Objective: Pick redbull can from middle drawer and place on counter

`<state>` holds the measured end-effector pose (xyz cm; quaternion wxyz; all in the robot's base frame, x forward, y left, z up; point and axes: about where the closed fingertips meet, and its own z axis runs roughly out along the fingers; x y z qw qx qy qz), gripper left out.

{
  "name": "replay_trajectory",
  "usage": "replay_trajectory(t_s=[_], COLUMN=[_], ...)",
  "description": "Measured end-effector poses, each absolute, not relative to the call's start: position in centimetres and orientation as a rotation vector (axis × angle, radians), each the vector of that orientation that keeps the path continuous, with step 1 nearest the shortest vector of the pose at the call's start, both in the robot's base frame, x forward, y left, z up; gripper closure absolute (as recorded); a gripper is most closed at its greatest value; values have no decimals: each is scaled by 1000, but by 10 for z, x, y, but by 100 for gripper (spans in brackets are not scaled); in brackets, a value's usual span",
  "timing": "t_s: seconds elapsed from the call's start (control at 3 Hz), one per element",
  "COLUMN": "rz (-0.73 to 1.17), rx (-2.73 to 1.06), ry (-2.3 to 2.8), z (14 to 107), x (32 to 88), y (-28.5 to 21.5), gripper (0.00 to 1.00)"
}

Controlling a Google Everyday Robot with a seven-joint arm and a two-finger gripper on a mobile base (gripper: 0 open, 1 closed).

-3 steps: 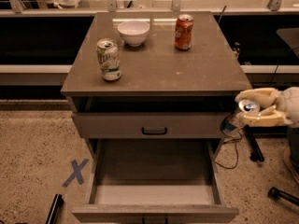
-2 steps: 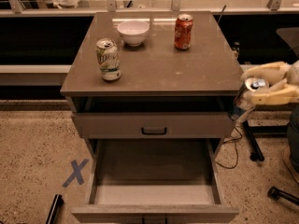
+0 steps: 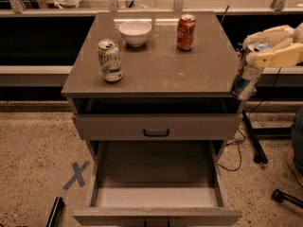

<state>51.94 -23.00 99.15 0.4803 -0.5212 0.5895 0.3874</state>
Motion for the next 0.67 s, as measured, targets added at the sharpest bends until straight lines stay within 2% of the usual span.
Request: replay_trajectory(t_s=[0.33,0.67], rz=[956,890], rx=[-1186,-1151], ry=[1425,1461], z=[1001,992], x=[546,578], y=[-212,-195], gripper=[100,100])
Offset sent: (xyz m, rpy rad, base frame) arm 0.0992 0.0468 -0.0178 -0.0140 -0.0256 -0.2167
